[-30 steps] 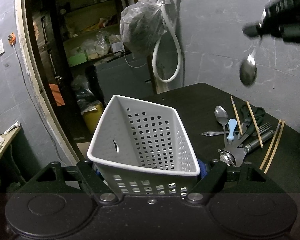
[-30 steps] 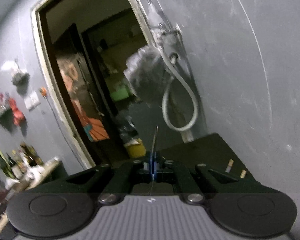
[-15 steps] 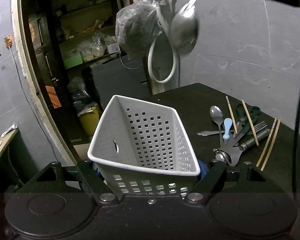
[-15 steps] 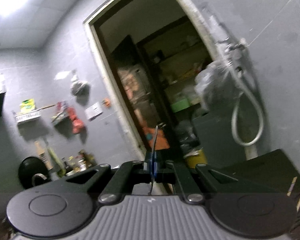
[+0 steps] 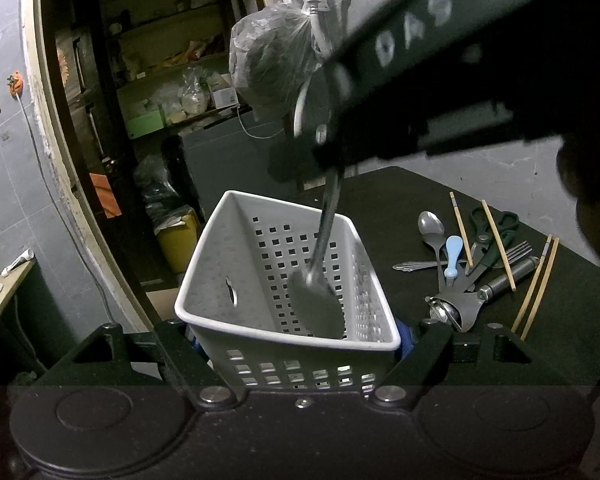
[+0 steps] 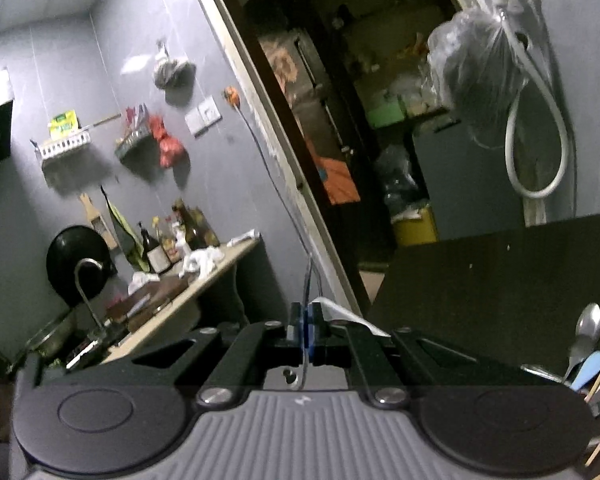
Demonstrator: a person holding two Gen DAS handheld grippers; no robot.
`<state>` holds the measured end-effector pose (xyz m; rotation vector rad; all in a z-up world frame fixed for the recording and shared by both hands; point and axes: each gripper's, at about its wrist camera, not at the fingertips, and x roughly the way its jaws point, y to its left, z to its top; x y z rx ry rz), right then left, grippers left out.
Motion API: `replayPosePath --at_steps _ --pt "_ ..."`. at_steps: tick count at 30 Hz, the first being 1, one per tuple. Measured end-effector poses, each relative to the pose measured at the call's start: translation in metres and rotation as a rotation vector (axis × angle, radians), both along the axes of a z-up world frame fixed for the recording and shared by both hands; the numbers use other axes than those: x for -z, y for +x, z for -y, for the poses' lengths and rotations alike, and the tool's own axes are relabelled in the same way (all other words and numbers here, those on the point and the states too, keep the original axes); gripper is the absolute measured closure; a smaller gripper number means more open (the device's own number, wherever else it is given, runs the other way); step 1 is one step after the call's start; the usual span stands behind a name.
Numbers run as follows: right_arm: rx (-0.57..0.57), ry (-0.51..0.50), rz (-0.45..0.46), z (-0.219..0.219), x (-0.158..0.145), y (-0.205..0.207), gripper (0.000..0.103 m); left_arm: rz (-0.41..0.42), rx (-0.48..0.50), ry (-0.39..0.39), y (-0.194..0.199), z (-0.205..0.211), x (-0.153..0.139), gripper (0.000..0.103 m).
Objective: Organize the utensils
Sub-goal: 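Carry the metal spoon with the right gripper and drop it into the caddy, then move the right gripper back to the utensil pile and grasp a metal spoon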
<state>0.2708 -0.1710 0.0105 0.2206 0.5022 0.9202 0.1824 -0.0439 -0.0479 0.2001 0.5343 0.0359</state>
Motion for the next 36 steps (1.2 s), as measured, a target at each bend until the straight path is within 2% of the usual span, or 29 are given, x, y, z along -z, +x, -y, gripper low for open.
replayPosePath --at_steps 12,13,16,18,20,21,23,26,28,31,36 --pt "-0.024 -0.049 -0.037 -0.009 0.011 -0.007 0.094 0.0 0.007 0.001 0.0 0.0 -0.001 0.022" --pt "-0.022 -0.051 -0.041 -0.009 0.011 -0.008 0.091 0.0 0.007 0.0 0.0 0.0 -0.001 0.022" --pt "-0.016 -0.042 -0.035 -0.007 0.009 -0.011 0.068 -0.001 0.005 -0.003 0.0 0.0 -0.001 0.022" --pt "-0.01 -0.033 -0.026 -0.005 0.006 -0.012 0.06 -0.001 0.006 -0.003 0.0 0.0 -0.001 0.022" --pt "0.006 -0.02 -0.016 -0.002 0.004 -0.015 0.042 -0.001 0.008 -0.003 -0.001 0.0 -0.001 0.022" --pt "0.017 -0.012 -0.009 0.001 0.002 -0.015 0.037 -0.001 0.008 -0.003 -0.001 0.0 -0.001 0.022" --pt "0.041 0.011 0.007 0.006 -0.001 -0.017 0.022 -0.001 0.008 -0.004 -0.001 0.0 -0.001 0.022" --pt "0.102 0.045 0.033 0.02 -0.007 -0.019 0.007 -0.001 0.008 -0.005 -0.002 0.0 -0.001 0.022" --pt "0.151 0.056 0.038 0.03 -0.009 -0.018 0.001 -0.001 0.009 -0.004 -0.002 0.0 -0.001 0.022" --pt "0.253 0.07 0.023 0.05 -0.009 -0.015 0.0 0.0 0.009 -0.003 -0.002 -0.001 -0.001 0.022" --pt "0.417 0.144 -0.097 0.089 0.006 -0.005 0.0 0.0 0.01 -0.001 -0.001 -0.001 -0.001 0.022"
